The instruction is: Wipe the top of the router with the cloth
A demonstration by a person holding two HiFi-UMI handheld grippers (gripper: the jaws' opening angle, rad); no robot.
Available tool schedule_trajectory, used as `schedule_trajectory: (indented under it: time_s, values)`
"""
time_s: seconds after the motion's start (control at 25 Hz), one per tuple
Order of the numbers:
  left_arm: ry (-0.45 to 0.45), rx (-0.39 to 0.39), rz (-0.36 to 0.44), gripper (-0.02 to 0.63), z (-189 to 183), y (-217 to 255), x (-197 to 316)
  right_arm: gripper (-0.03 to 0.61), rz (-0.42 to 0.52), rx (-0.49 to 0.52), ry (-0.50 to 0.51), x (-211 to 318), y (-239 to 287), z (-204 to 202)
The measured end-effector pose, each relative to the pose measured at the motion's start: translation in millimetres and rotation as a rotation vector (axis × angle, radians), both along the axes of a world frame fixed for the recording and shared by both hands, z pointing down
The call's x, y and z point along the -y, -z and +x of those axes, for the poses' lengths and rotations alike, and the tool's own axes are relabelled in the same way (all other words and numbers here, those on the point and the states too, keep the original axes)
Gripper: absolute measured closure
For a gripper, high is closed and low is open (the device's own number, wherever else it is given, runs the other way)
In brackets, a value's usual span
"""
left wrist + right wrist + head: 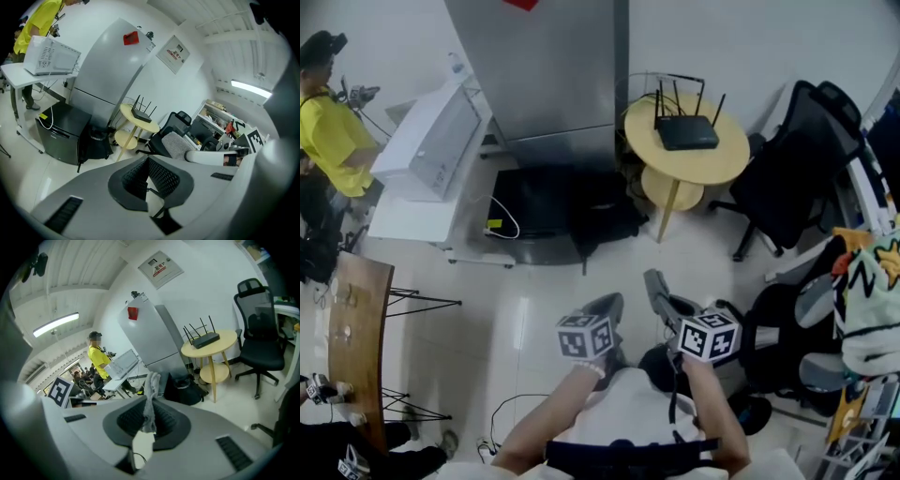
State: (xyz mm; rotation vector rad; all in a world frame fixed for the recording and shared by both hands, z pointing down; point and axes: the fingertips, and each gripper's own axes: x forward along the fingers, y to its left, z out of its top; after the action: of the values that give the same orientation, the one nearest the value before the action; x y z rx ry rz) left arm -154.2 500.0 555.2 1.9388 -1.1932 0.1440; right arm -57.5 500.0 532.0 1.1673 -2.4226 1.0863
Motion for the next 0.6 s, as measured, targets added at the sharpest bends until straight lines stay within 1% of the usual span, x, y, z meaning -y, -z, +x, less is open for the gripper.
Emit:
schedule_trajectory:
  time_s: [0.16, 0.32, 0.48, 0.6]
  values:
    - [-0.019, -0.007, -0.006, 0.615, 7.2, -5.1, 24.3, 0.541, -0.013, 0.013, -0.033, 22.3, -6.0, 5.4]
    - [-0.051, -0.001, 0.002, 0.615, 22.6, -4.0, 52.7, 0.541, -0.015, 0.017, -0.050, 47.7, -11.2, 15.4]
    - [-0.075, 0.018, 0.027, 0.615, 37.1, 2.3, 96.7, 0.541, 0.002, 0.025, -0.054, 92.6, -9.1, 26.5]
    - [-0.075, 0.025, 0.048, 0.615, 48.4, 8.7, 135.7, 0.541, 0.015, 0.036, -0.047, 130.9, -5.3, 35.4]
